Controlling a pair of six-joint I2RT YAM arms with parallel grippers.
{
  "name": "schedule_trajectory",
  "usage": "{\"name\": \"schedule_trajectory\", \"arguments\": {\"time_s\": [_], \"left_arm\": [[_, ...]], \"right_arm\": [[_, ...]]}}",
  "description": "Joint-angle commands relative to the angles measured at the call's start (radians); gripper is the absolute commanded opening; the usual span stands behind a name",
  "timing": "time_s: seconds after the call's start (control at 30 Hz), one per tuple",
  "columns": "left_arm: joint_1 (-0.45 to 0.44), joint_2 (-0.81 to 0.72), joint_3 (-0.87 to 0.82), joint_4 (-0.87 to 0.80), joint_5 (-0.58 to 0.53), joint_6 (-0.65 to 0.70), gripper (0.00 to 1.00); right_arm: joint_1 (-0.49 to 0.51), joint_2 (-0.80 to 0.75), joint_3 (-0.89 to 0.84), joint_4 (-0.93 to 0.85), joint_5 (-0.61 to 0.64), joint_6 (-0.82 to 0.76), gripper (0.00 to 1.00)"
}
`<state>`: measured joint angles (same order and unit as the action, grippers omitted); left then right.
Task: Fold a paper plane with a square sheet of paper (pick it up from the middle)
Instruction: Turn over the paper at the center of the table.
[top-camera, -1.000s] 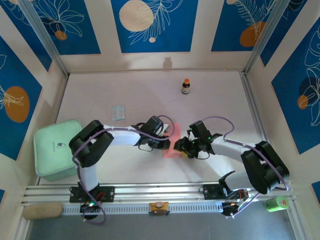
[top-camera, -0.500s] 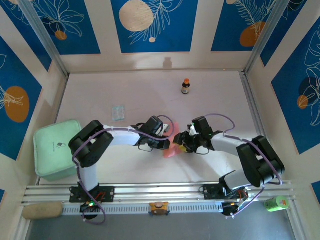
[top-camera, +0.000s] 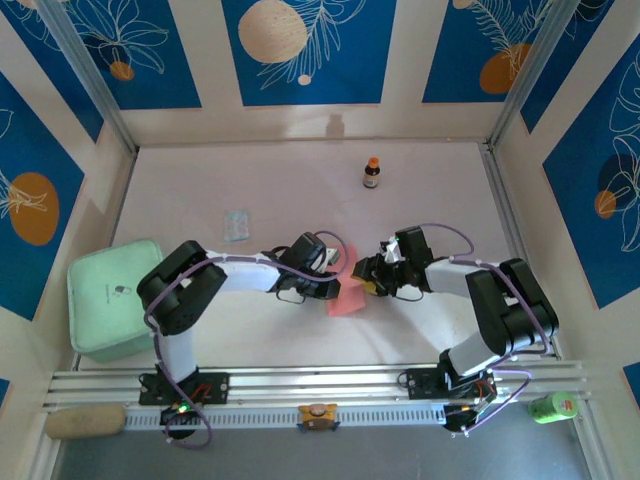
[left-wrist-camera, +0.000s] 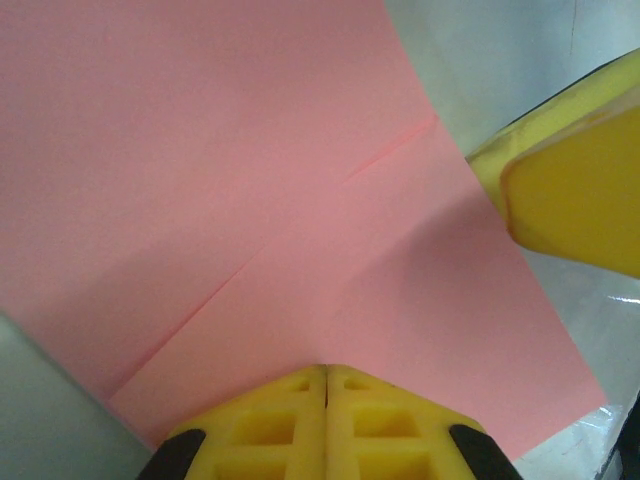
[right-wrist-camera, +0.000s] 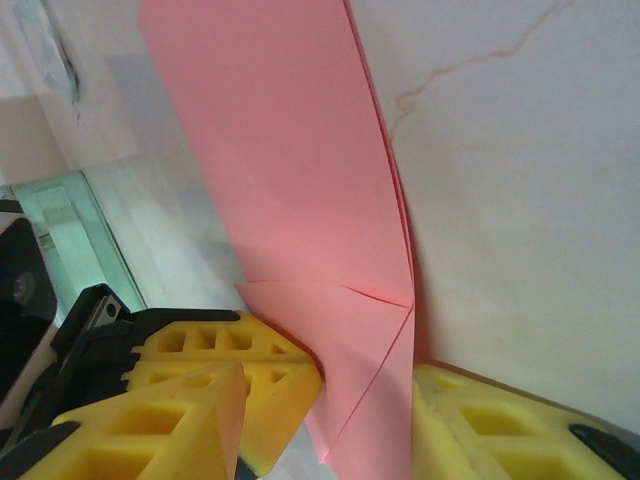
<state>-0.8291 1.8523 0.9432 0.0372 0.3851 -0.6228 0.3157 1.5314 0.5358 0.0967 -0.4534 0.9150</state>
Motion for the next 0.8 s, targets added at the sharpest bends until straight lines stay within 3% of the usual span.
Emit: {"name": "schedule_trajectory", "arguments": {"time_s": [0.0,0.77], "left_arm": [[0.005,-0.022,-0.022,-0.033,0.006,-0.01,0.0],[0.004,-0.044,-0.014,-0.033,0.018,-0.014,0.02]], "right_arm": [[-0.007,0.022,0.011,0.017,-0.045,-0.024,0.44],[-0.034,0.102,0.008,0.072,-0.077,-0.091,0.23]]}}
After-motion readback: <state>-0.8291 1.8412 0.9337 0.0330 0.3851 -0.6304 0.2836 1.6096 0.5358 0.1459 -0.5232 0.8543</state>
